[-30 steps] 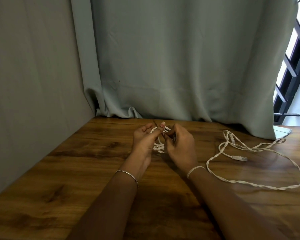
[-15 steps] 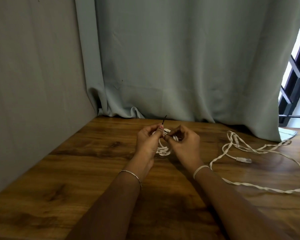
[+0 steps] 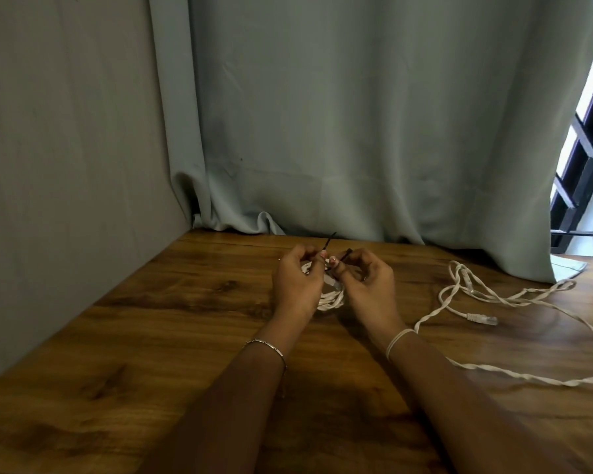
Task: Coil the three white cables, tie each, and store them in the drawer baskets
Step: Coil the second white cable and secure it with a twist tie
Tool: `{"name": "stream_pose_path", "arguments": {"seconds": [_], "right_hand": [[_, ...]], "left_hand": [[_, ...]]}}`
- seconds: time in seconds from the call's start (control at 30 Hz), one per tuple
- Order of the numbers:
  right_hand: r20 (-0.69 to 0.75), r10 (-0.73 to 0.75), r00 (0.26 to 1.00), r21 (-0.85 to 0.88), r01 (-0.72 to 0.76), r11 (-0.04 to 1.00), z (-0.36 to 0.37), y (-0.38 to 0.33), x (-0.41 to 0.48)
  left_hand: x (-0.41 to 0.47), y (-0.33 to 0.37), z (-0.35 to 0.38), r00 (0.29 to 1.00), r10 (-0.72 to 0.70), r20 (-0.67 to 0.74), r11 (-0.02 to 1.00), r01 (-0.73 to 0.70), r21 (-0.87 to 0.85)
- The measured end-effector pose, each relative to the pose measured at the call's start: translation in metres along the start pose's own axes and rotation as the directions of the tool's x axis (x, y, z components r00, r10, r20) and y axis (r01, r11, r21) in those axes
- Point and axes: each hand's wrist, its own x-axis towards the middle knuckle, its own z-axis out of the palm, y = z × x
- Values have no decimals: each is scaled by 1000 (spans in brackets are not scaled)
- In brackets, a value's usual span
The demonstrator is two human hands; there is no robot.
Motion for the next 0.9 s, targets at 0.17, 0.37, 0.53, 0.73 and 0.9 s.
{"name": "stream_pose_path", "arguments": {"seconds": [0.17, 0.37, 0.53, 0.73, 0.9], "right_hand": [[-55, 51, 997, 87, -46, 995, 2, -1, -1], [-106, 147, 983, 212, -122, 970, 1, -2, 1], [-79, 230, 970, 318, -195, 928, 0, -4, 1], [10, 277, 961, 411, -257, 875, 4, -9, -1], [21, 308, 951, 406, -290, 867, 0, -12, -1]], "left_hand": [[-1, 0, 2, 1000, 6, -4, 1000, -6, -21], [1, -3, 2, 999, -50, 21, 998, 51, -31], [0, -2, 2, 999, -24, 30, 999, 25, -23], [-1, -1, 0, 1000, -21, 15, 1000, 22, -21], [0, -1, -1, 1000, -31, -7, 998, 30, -48]]}}
